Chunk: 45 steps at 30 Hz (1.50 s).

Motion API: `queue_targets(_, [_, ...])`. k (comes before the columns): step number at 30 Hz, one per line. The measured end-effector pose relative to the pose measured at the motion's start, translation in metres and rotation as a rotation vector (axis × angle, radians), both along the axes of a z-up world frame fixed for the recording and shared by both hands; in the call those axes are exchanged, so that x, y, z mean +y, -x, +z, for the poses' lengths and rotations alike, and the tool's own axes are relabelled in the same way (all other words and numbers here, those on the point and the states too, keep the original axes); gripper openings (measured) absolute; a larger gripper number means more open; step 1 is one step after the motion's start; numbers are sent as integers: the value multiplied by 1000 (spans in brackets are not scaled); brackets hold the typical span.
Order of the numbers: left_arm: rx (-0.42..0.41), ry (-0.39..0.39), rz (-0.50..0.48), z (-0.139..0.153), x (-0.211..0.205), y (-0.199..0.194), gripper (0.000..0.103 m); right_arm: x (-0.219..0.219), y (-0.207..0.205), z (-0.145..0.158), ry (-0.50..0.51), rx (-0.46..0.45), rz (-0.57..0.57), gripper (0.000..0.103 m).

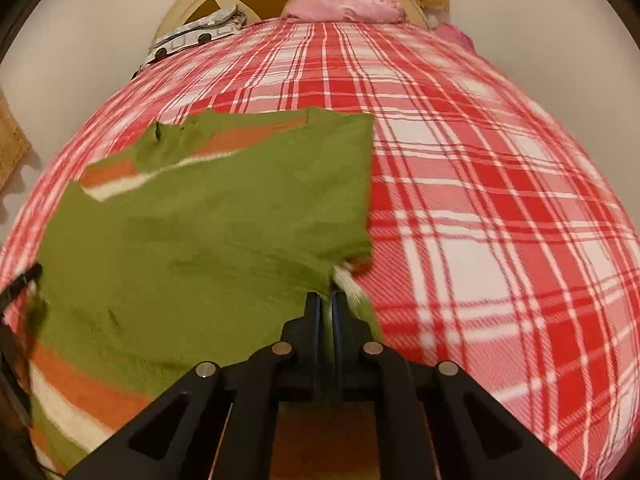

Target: Fold small clothes

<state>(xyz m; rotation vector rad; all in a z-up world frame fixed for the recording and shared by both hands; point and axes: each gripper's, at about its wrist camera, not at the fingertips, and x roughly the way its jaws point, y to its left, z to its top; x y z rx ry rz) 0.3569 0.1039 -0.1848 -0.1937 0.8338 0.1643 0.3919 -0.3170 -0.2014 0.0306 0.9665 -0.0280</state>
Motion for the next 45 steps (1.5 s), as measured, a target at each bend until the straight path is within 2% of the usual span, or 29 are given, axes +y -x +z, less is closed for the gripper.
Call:
queue_targets(4, [10, -27, -6, -1, -5, -1, 99, -1, 7, 22, -20, -52, -31, 7])
queue_targets(7, [26, -33, 0, -3, -5, -4, 103, 23, 5, 35, -33, -88, 59, 7])
queue_targets(9, [48, -32, 0, -5, -4, -7, 103, 46, -4, 29, -22, -49, 139, 8])
queue_targets(11, [57, -35, -6, -6, -5, -8, 103, 59, -16, 10, -97, 0, 194, 10])
queue_targets(12, [55, -35, -5, -6, -5, -7, 103, 60, -19, 3, -108, 18, 190, 17])
queue_targets(15, [52, -27, -5, -7, -4, -6, 103, 53, -16, -5, -170, -37, 170, 19])
queue_targets(17, [55, -25, -5, -7, -4, -7, 103, 52, -9, -1, -197, -62, 191, 37])
queue_targets(18, [56, -26, -6, -7, -5, -7, 103, 55, -7, 3, -184, -73, 200, 61])
queue_targets(19, [56, -26, -6, -7, -5, -7, 103, 57, -3, 8, -163, -89, 213, 77])
queue_targets(21, [56, -25, -6, -7, -5, -7, 103, 62, 2, 12, -114, -104, 240, 77])
queue_targets(23, [56, -26, -6, -7, -5, -8, 103, 60, -3, 10, -60, -84, 199, 77])
queue_targets(27, [83, -36, -8, -9, -6, -11, 103, 53, -10, -5, -89, -35, 185, 77])
queue_targets(34, [70, -42, -11, -6, -7, 6, 103, 57, 10, -7, -29, -59, 203, 78])
queue_targets(36, [73, -52, -11, -5, -8, 5, 103, 54, 9, -7, -39, -61, 198, 78])
queue_targets(41, [12, -148, -47, 8, -26, 23, 103, 49, 15, -5, -33, -62, 175, 78])
queue_targets(43, [-38, -162, -78, 15, -32, 32, 103, 48, 20, -4, -24, -76, 176, 78])
queue_targets(45, [-43, -176, -95, 16, -36, 35, 103, 43, 23, -5, -34, -70, 162, 78])
